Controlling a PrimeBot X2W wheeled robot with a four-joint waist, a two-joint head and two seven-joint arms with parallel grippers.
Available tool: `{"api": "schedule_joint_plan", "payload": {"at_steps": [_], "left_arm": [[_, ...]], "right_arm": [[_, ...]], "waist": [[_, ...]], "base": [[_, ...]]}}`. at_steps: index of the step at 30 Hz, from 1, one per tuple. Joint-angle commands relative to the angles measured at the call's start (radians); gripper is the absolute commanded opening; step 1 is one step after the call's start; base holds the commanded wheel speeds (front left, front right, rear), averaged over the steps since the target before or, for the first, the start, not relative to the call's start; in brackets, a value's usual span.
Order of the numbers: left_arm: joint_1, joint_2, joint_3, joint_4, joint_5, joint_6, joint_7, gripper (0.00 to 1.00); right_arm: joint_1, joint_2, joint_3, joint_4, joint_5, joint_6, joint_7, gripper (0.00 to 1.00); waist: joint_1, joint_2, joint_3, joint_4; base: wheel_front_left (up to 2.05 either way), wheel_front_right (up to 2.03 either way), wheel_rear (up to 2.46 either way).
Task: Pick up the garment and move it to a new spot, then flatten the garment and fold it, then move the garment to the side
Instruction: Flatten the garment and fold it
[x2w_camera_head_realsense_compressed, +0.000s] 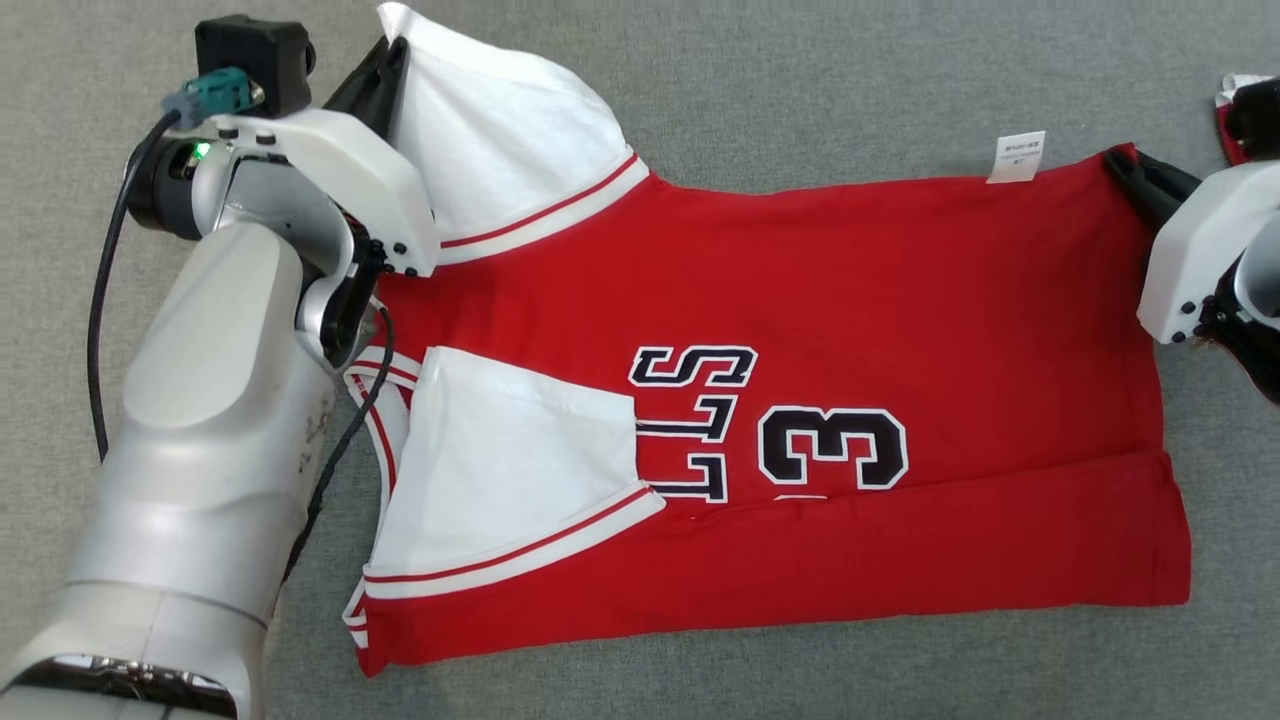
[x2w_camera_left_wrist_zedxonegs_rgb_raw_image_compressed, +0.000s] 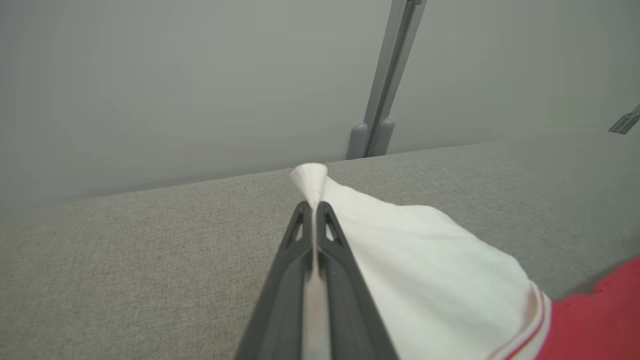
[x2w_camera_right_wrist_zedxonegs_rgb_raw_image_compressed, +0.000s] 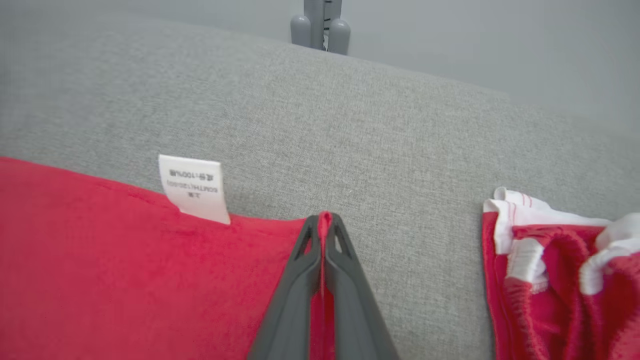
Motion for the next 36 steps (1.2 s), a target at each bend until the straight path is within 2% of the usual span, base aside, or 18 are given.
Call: {"api": "schedule_joint_plan", "payload": {"at_steps": [1, 7, 10, 18, 24, 28, 31, 33, 34, 35, 36], "left_arm": [[0.04, 0.01, 0.01, -0.032, -0.018, -0.008, -0.025, 0.0], [0.178, 0.012, 0.019, -0.166, -0.045, -0.008, -0.072, 0.0], [0.299, 0.024, 0.02, -0.284, -0.059, 0.003, -0.077, 0.0], [0.645, 0.056, 0.048, -0.647, -0.101, 0.083, -0.054, 0.0], [0.848, 0.063, 0.038, -0.827, -0.114, 0.135, -0.025, 0.0], [0.948, 0.055, 0.03, -0.893, -0.125, 0.162, -0.019, 0.0], [0.982, 0.05, 0.023, -0.894, -0.132, 0.163, -0.023, 0.0], [1.001, 0.043, 0.02, -0.892, -0.141, 0.165, -0.032, 0.0], [1.011, 0.043, 0.021, -0.892, -0.145, 0.163, -0.036, 0.33], [1.02, 0.043, 0.021, -0.893, -0.148, 0.16, -0.042, 0.67], [1.029, 0.041, 0.022, -0.896, -0.154, 0.155, -0.046, 1.0]], "right_arm": [[0.029, -0.016, 0.011, -0.016, 0.024, 0.0, -0.044, 0.0], [0.115, -0.059, 0.034, -0.097, 0.085, 0.0, -0.135, 0.0], [0.188, -0.087, 0.036, -0.154, 0.114, 0.0, -0.178, 0.0], [0.392, -0.129, -0.023, -0.276, 0.15, 0.0, -0.257, 0.0], [0.518, -0.121, -0.076, -0.333, 0.136, 0.0, -0.27, 0.0], [0.583, -0.102, -0.121, -0.359, 0.117, 0.0, -0.264, 0.0], [0.608, -0.09, -0.146, -0.366, 0.092, 0.0, -0.272, 0.0], [0.631, -0.079, -0.163, -0.368, 0.079, 0.0, -0.276, 0.36], [0.642, -0.073, -0.177, -0.369, 0.074, 0.0, -0.284, 0.54], [0.655, -0.069, -0.19, -0.372, 0.065, 0.0, -0.29, 1.0], [0.67, -0.065, -0.199, -0.376, 0.055, 0.0, -0.296, 1.0]], "waist": [[0.0, 0.0, -0.027, 0.002], [0.0, 0.0, -0.08, 0.01], [0.0, 0.0, -0.111, 0.009], [0.0, 0.0, -0.168, 0.003], [0.0, 0.0, -0.183, -0.003], [0.0, 0.0, -0.186, -0.006], [0.0, 0.0, -0.188, -0.006], [0.0, 0.0, -0.19, -0.006], [0.0, 0.0, -0.191, -0.006], [0.0, 0.0, -0.193, -0.005], [0.0, 0.0, -0.195, -0.004]], "base": [[0.0, 0.0, 0.0], [0.0, 0.0, 0.0], [0.0, 0.0, 0.0], [0.0, 0.0, 0.0], [0.0, 0.0, 0.0], [0.0, 0.0, 0.0], [0.0, 0.0, 0.0], [0.0, 0.0, 0.0], [0.0, 0.0, 0.0], [0.0, 0.0, 0.0], [0.0, 0.0, 0.0]]}}
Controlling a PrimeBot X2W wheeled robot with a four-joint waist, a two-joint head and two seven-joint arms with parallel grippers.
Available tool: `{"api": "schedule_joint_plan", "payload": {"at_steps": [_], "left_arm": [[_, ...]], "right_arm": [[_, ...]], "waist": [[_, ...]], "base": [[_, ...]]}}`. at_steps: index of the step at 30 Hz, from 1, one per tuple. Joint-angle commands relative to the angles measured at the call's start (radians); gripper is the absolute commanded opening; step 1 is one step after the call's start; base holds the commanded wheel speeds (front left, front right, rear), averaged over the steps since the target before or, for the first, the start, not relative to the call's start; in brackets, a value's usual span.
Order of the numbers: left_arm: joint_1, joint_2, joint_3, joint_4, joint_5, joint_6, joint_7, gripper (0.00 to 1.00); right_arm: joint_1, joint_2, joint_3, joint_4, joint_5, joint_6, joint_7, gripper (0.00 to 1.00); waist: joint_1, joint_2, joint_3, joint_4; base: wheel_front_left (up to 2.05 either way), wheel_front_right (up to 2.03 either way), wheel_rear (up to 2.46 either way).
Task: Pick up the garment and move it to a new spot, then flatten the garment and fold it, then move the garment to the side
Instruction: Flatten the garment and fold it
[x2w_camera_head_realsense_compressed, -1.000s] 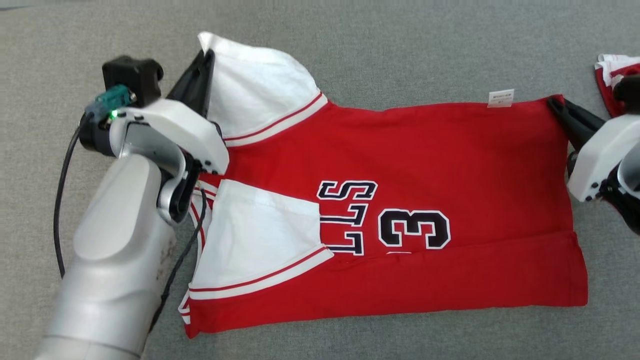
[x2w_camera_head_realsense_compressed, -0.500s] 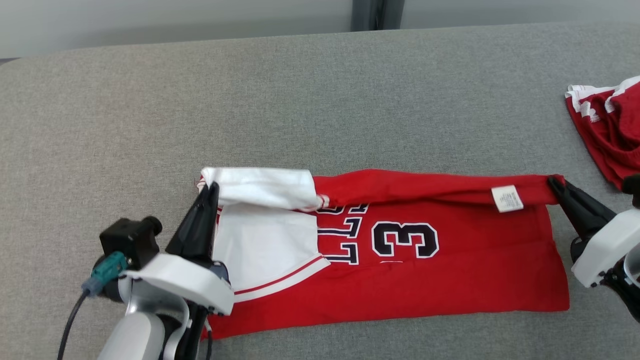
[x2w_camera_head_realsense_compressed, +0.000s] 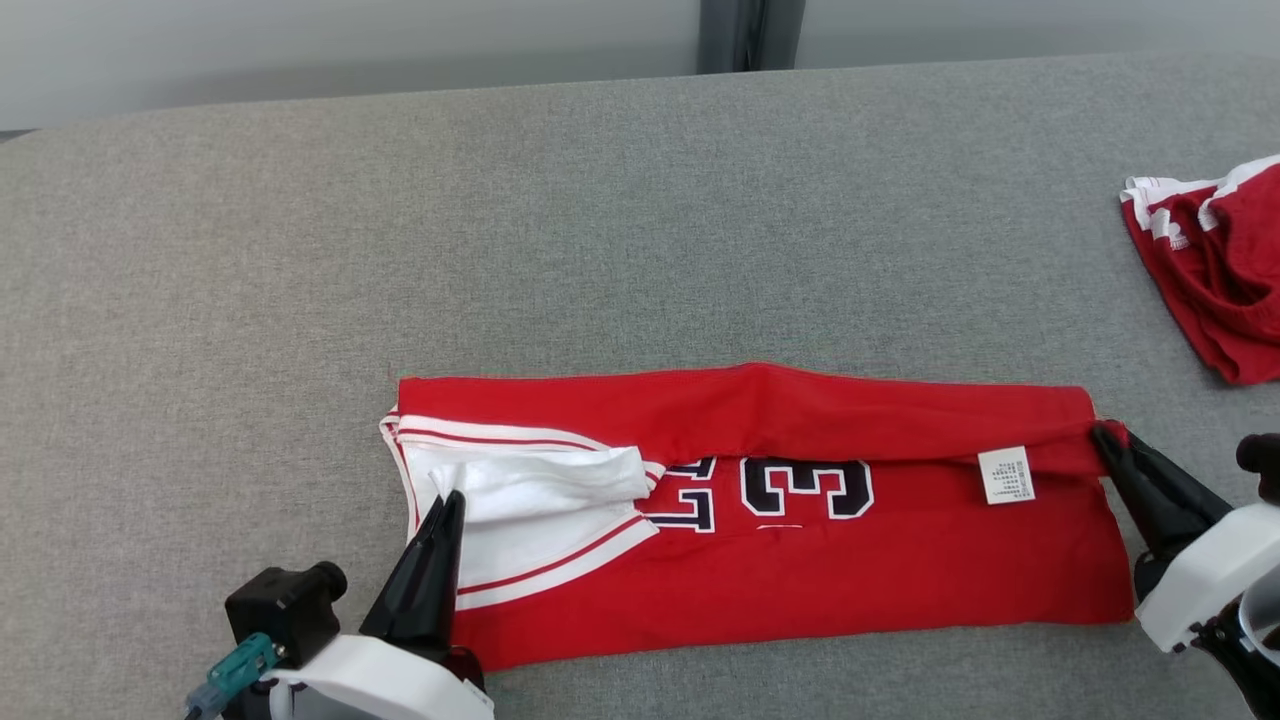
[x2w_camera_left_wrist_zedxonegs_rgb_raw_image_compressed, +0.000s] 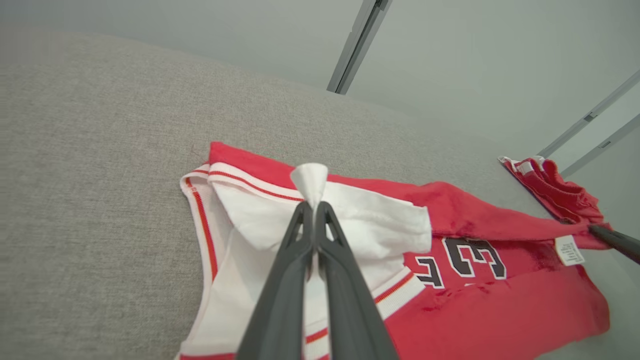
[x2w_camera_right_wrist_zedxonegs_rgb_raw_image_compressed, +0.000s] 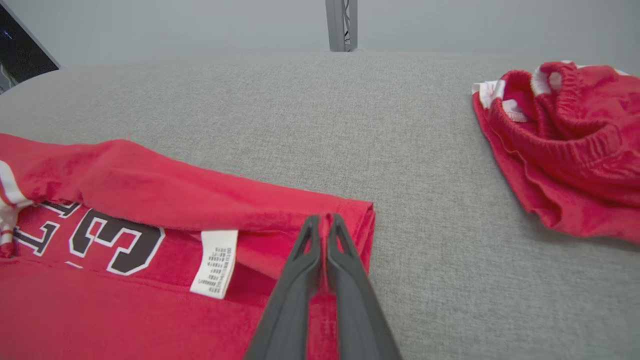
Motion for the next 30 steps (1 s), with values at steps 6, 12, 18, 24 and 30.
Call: {"api": "schedule_joint_plan", "payload": {"at_steps": [6, 12, 18, 24, 30], "left_arm": [[0.07, 0.017, 0.023, -0.047, -0.033, -0.009, -0.026, 1.0], [0.117, 0.037, 0.049, -0.148, -0.011, 0.029, -0.039, 1.0], [0.08, 0.033, 0.038, -0.162, 0.007, 0.033, -0.045, 1.0], [0.024, 0.003, 0.007, -0.093, 0.03, 0.022, -0.081, 1.0], [0.003, -0.021, -0.018, -0.003, 0.043, 0.011, -0.132, 1.0]], "right_arm": [[0.109, 0.03, -0.062, -0.039, -0.046, 0.0, -0.031, 1.0], [0.207, 0.052, -0.141, -0.088, -0.06, 0.0, -0.031, 1.0], [0.251, 0.075, -0.227, -0.138, -0.078, 0.0, -0.018, 1.0], [0.205, 0.143, -0.314, -0.137, -0.12, 0.0, 0.029, 1.0], [0.107, 0.224, -0.367, -0.01, -0.171, 0.0, 0.102, 1.0]], "waist": [[0.0, 0.0, -0.014, -0.006], [0.0, 0.0, -0.024, -0.012], [0.0, 0.0, -0.039, -0.022], [0.0, 0.0, -0.06, -0.027], [0.0, 0.0, -0.084, -0.008]], "base": [[0.0, 0.0, 0.0], [0.0, 0.0, 0.0], [0.0, 0.0, 0.0], [0.0, 0.0, 0.0], [0.0, 0.0, 0.0]]}}
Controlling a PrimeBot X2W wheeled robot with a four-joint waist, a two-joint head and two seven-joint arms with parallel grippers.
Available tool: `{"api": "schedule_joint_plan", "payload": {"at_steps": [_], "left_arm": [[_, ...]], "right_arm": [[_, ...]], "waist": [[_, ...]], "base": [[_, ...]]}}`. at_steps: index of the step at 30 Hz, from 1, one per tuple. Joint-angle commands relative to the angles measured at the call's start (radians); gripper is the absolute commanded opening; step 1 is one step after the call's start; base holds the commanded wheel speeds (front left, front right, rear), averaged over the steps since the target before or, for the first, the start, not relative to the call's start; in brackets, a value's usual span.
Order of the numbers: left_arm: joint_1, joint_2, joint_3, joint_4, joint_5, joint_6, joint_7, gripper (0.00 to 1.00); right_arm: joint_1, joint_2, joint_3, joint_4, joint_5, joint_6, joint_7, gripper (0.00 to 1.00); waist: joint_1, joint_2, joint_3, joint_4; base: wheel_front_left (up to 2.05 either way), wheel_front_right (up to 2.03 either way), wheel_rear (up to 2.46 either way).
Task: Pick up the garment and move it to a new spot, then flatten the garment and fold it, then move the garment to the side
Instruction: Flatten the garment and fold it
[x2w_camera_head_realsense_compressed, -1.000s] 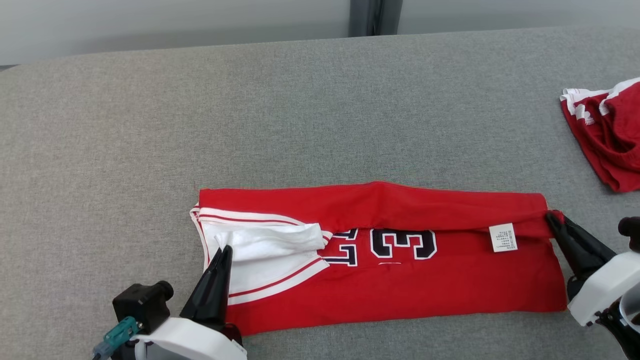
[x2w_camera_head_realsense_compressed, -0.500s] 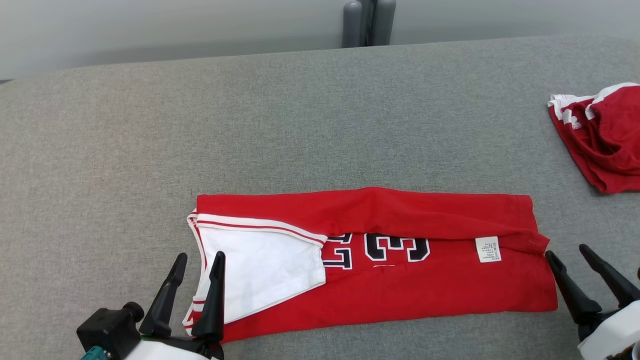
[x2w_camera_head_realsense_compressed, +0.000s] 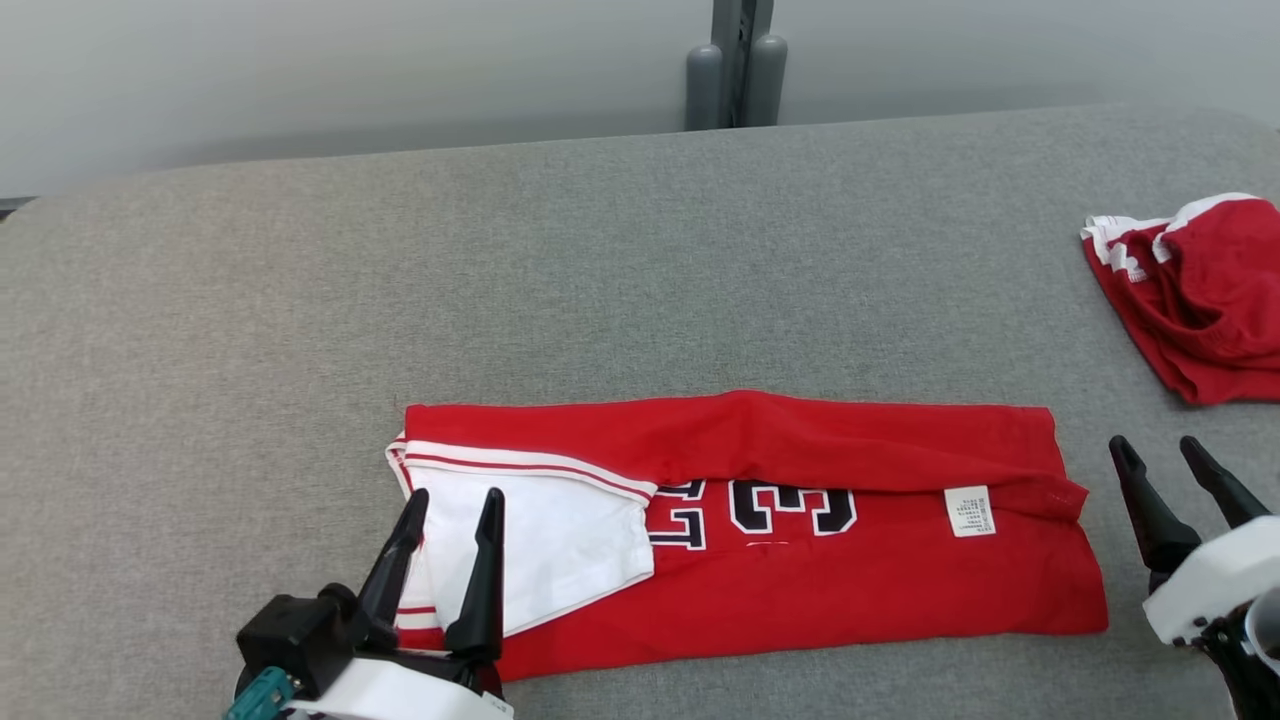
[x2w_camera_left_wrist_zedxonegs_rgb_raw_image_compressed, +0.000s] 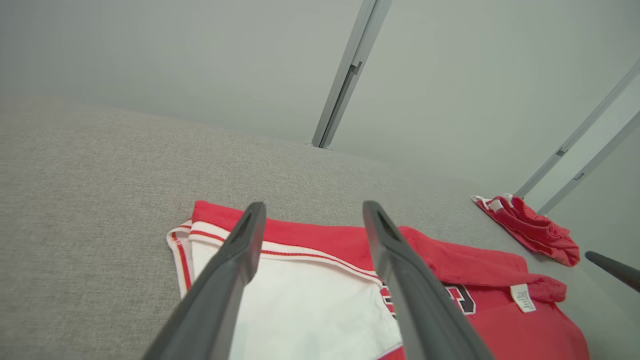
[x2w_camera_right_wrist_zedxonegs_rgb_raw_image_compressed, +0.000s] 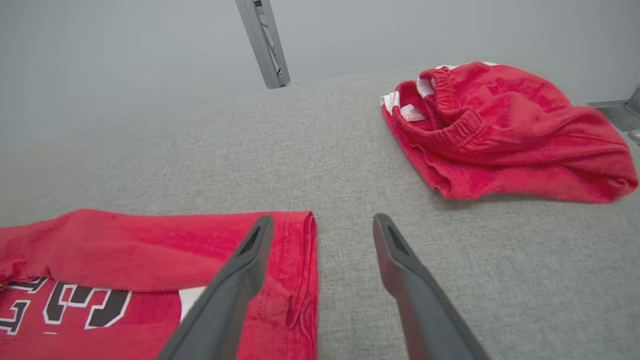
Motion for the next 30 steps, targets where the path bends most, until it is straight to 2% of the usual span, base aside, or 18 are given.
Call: {"api": "schedule_joint_plan", "payload": {"at_steps": [1, 7, 14, 22, 30], "left_arm": [[-0.017, 0.004, 0.001, 0.005, 0.004, -0.004, -0.006, 1.0], [-0.022, 0.005, 0.005, 0.046, 0.009, 0.004, -0.023, 1.0], [-0.015, 0.009, 0.015, 0.065, -0.001, 0.01, -0.036, 1.0], [-0.006, 0.014, 0.017, 0.07, -0.005, 0.014, -0.044, 1.0], [0.002, 0.02, 0.017, 0.063, -0.006, 0.02, -0.043, 1.0]], "right_arm": [[-0.016, 0.004, -0.002, 0.014, -0.003, 0.0, 0.011, 1.0], [-0.095, 0.018, 0.015, 0.163, -0.042, 0.0, 0.079, 1.0], [-0.132, 0.031, 0.06, 0.291, -0.051, 0.0, 0.098, 1.0], [-0.106, 0.038, 0.146, 0.315, -0.023, 0.0, 0.065, 1.0], [-0.087, 0.031, 0.196, 0.331, -0.018, 0.0, 0.092, 1.0]], "waist": [[0.0, 0.0, -0.006, 0.007], [0.0, 0.0, -0.018, 0.037], [0.0, 0.0, -0.025, 0.053], [0.0, 0.0, -0.031, 0.044], [0.0, 0.0, -0.032, 0.031]], "base": [[0.0, 0.0, 0.0], [0.0, 0.0, 0.0], [0.0, 0.0, 0.0], [0.0, 0.0, 0.0], [0.0, 0.0, 0.0]]}}
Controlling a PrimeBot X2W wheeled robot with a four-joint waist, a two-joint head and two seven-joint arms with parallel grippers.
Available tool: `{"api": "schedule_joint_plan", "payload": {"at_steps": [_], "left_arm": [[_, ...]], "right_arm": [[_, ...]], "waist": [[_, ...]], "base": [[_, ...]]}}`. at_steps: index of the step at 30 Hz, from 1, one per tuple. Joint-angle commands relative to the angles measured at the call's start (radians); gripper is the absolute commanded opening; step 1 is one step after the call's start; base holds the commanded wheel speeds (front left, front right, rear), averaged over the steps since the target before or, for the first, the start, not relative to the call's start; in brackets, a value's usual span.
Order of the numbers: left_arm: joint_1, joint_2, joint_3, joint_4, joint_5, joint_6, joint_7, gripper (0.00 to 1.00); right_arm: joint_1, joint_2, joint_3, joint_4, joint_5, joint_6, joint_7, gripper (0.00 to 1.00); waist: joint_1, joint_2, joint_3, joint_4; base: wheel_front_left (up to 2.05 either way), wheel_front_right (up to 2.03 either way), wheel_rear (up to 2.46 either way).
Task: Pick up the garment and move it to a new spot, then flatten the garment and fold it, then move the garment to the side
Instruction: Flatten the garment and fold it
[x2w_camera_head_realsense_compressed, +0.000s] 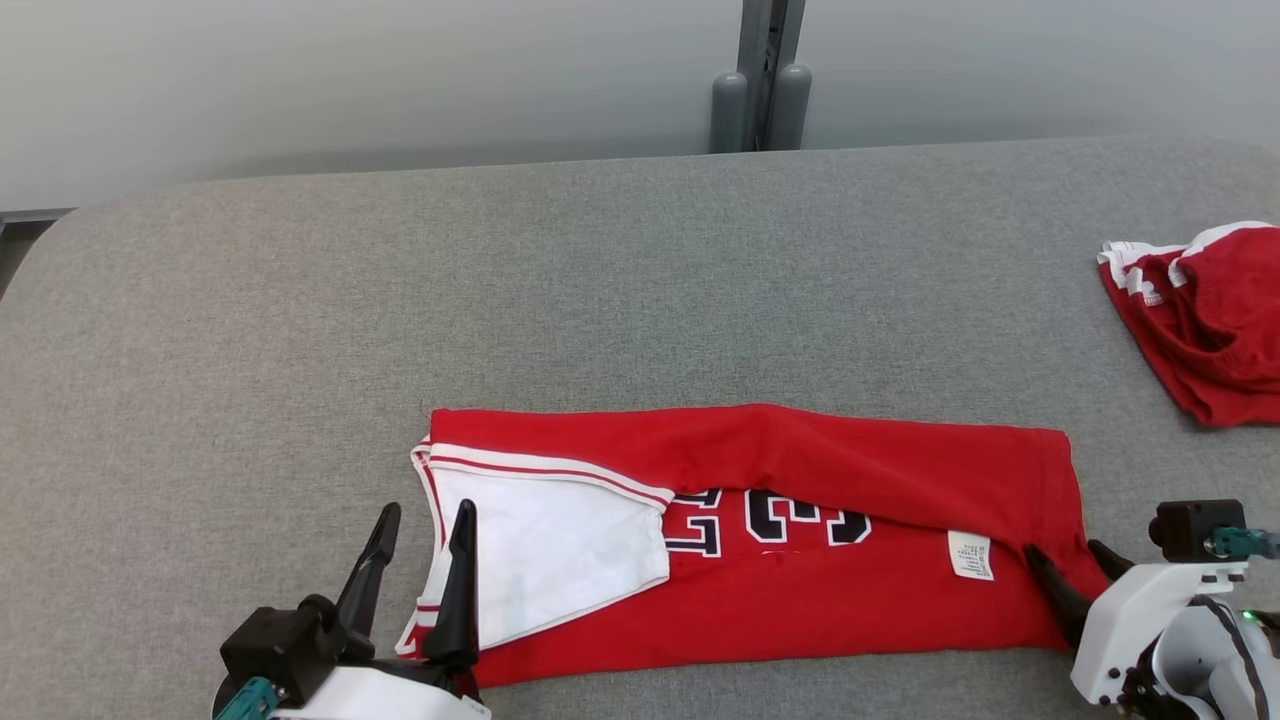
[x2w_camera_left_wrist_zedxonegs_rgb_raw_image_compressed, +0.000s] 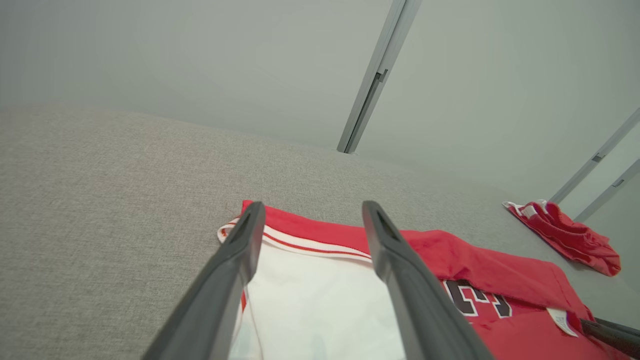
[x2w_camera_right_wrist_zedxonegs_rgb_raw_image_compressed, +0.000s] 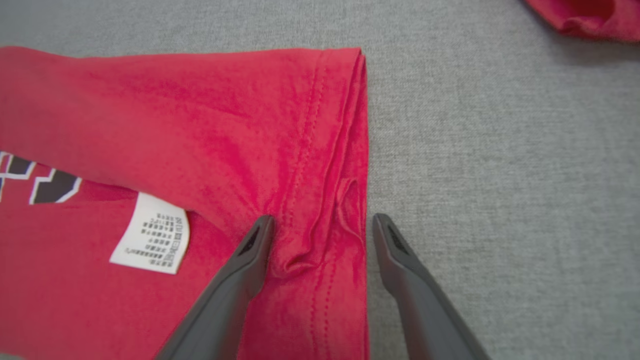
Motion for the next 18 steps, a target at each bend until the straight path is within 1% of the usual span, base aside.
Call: {"api": "schedule_joint_plan", "payload": {"at_steps": [1, 4, 5, 6, 7, 8, 9, 13, 18], "left_arm": [[0.001, 0.004, 0.003, -0.003, -0.005, 0.007, 0.0, 1.0], [-0.001, 0.006, 0.0, -0.005, -0.006, 0.006, 0.001, 1.0], [-0.002, 0.006, -0.001, -0.005, -0.007, 0.005, 0.001, 1.0], [-0.003, 0.006, -0.002, -0.004, -0.007, 0.006, 0.002, 1.0], [-0.004, 0.007, -0.002, -0.003, -0.007, 0.008, 0.001, 1.0], [-0.006, 0.007, -0.002, -0.003, -0.007, 0.009, 0.001, 1.0], [-0.008, 0.007, -0.003, -0.003, -0.007, 0.009, 0.0, 1.0], [-0.012, 0.008, -0.002, -0.001, -0.007, 0.012, -0.003, 1.0], [-0.016, 0.012, -0.004, -0.003, -0.007, 0.013, -0.004, 1.0]], "right_arm": [[0.003, 0.001, 0.006, 0.022, -0.006, 0.0, 0.014, 1.0], [-0.016, 0.017, 0.027, 0.051, -0.02, 0.0, 0.031, 1.0], [-0.025, 0.022, 0.033, 0.059, -0.025, 0.0, 0.033, 0.82], [-0.034, 0.027, 0.035, 0.068, -0.025, 0.0, 0.033, 0.46], [-0.045, 0.032, 0.037, 0.077, -0.027, 0.0, 0.034, 0.35], [-0.053, 0.035, 0.039, 0.085, -0.03, 0.0, 0.035, 0.2], [-0.061, 0.036, 0.041, 0.091, -0.032, 0.0, 0.037, 0.0], [-0.099, 0.023, 0.042, 0.096, -0.021, -0.001, 0.022, 0.0], [-0.125, -0.02, 0.024, 0.057, 0.024, -0.001, 0.015, 0.0]], "waist": [[0.0, -0.0001, 0.001, -0.001], [0.0, -0.0001, 0.004, -0.003], [0.0, -0.0001, 0.004, -0.002], [0.0, -0.0001, 0.005, -0.002], [0.0, -0.0001, 0.005, -0.002], [0.0, -0.0001, 0.006, -0.001], [0.0, -0.0001, 0.006, 0.0], [0.0, -0.0001, 0.006, 0.0], [0.0, -0.0001, 0.001, -0.011]], "base": [[0.0, 0.0, 0.0], [0.0, 0.0, 0.0], [0.0, 0.0, 0.0], [0.0, 0.0, 0.0], [0.0, 0.0, 0.0], [0.0, 0.0, 0.0], [0.0, 0.0, 0.0], [0.0, 0.0, 0.0], [0.0, 0.0, 0.0]]}}
